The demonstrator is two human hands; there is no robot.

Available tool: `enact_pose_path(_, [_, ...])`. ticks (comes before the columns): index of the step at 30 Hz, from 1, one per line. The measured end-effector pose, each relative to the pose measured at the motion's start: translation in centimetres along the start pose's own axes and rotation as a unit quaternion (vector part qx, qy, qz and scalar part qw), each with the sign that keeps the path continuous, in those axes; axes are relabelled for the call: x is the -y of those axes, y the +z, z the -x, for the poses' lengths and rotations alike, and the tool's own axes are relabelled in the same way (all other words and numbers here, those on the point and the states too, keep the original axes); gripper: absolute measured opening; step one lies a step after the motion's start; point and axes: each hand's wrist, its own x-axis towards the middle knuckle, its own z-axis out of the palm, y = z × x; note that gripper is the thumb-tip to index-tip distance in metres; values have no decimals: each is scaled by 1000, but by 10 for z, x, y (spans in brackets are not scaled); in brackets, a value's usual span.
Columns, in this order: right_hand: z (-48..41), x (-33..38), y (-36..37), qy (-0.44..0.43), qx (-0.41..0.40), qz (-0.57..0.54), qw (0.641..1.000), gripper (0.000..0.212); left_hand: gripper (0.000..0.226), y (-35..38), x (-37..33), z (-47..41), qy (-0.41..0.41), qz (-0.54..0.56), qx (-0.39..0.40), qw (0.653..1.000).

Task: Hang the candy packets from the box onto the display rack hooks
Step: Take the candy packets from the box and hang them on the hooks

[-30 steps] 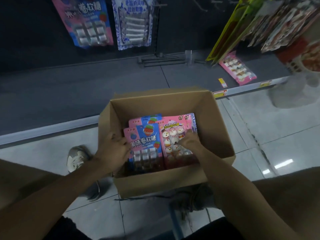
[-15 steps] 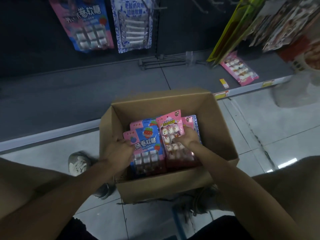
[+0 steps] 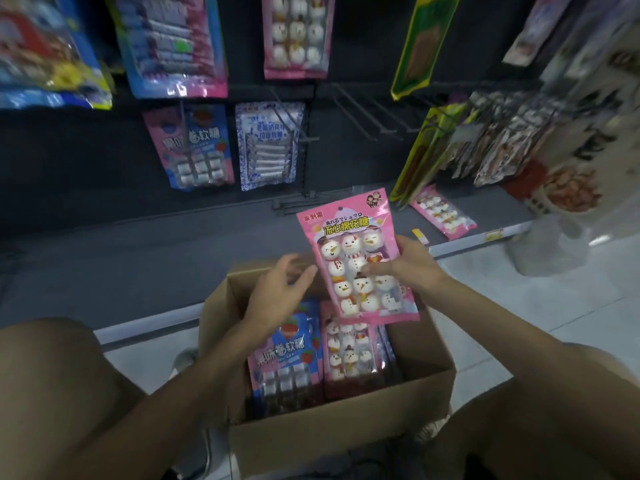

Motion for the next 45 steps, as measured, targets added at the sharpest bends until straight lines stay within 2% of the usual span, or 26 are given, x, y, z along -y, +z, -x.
enact_pose_path(2, [13,25,-10,-15,14,-26,999,53,46,-12,-31,-4,-20,154,4,988])
enact_pose_path(5, [31,57,-21,-47,37,-71,996,54,41,-31,-64,-6,-20,292,17,956])
enact_pose_path(10, [43,78,-33,-94,53,-128,986,48,46,-45,-105,-14,24,368,37,929])
enact_pose_path(16, [29,95,-32,-138,35,-167,976,43,30,-58,-144,-34,28,415,1,910])
enact_pose_path(20, [12,126,-33,-190,-12,-210,959,28,28,-71,-170,-53,45,408,-28,911])
enact_pose_path(26, [-25,170,-42,-248,-71,-254,932,18,21,-90,-207,-87,77,401,-57,911])
enact_pose_path(30, [-53,187,-46,-242,-90,-292,921,17,20,-108,-227,-113,150,281,-133,939])
enact_pose_path(34, [-74,193,-50,-236,-126,-313,911,11,46,-131,-249,-136,251,91,-236,934])
enact_pose_path(36, [-79,194,-53,-232,-137,-324,907,8,58,-143,-267,-147,320,-63,-307,894])
enact_pose_path(38, [-83,195,-55,-239,-145,-318,906,7,67,-155,-288,-157,409,-228,-370,803])
enact_pose_path(40, [-85,197,-57,-253,-156,-301,906,15,68,-165,-307,-166,467,-348,-387,715])
enact_pose_path(41, [-86,198,-56,-260,-164,-296,905,24,66,-169,-314,-172,487,-383,-384,685])
enact_pose_path(45, [-91,206,-57,-287,-203,-266,898,52,51,-181,-329,-189,542,-456,-349,614])
